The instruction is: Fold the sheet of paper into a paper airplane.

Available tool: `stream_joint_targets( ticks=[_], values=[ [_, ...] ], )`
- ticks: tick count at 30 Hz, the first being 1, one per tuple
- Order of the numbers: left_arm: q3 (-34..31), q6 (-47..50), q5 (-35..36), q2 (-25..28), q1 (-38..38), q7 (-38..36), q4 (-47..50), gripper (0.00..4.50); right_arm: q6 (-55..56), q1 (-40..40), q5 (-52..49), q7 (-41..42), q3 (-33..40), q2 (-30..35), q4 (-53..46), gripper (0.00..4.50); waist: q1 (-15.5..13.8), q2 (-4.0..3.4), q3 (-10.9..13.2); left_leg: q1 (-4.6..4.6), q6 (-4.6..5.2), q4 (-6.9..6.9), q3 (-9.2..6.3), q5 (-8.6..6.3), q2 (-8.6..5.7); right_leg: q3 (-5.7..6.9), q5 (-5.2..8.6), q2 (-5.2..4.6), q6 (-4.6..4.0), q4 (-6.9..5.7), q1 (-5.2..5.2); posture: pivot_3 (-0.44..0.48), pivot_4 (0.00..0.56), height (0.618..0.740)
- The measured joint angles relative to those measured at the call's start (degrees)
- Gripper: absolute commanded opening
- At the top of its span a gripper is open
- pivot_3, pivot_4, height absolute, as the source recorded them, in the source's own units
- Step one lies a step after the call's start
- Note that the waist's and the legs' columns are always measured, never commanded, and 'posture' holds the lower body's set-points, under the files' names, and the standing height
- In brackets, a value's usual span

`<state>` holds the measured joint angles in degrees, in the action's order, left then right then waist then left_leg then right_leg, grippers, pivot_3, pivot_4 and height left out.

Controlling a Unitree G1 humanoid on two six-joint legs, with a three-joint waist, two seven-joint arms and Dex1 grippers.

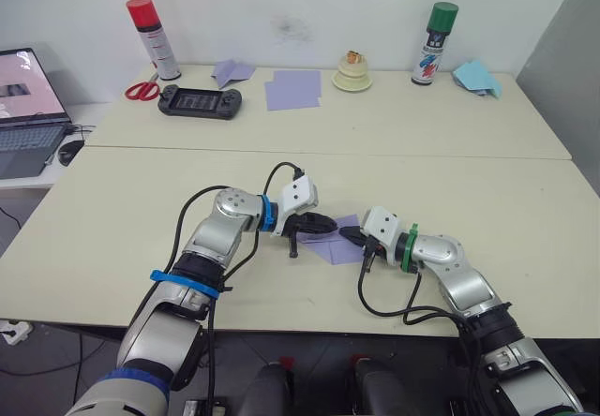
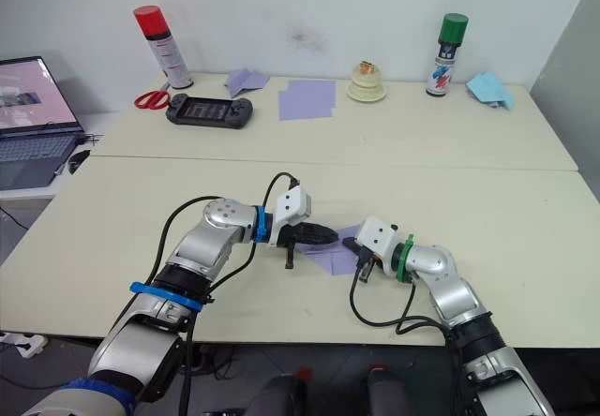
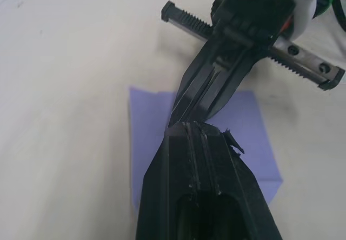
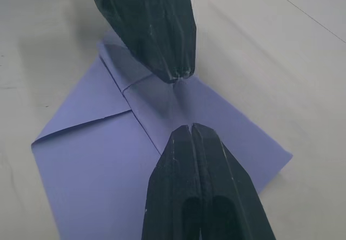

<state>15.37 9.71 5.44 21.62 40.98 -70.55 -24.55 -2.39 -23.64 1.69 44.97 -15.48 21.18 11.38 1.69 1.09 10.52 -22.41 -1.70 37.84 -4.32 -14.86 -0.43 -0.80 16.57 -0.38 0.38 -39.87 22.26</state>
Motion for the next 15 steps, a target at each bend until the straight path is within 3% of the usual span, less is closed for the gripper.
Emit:
stream_joint_targets(
  ticks=[15],
  values=[
    [0.43,-0.02,-1.04,1.01,-3.26,3.52,-2.97,0.00,-0.05,0.13,0.02,0.16,-0.33,0.20,-0.05,0.04,0.22,-0.01,-0.01,0.20,0.00,-0.03,0.04,0.00,0.08,-0.05,0.02,0.07,0.04,-0.04,-0.09,0.000,0.150,0.740]
  ],
)
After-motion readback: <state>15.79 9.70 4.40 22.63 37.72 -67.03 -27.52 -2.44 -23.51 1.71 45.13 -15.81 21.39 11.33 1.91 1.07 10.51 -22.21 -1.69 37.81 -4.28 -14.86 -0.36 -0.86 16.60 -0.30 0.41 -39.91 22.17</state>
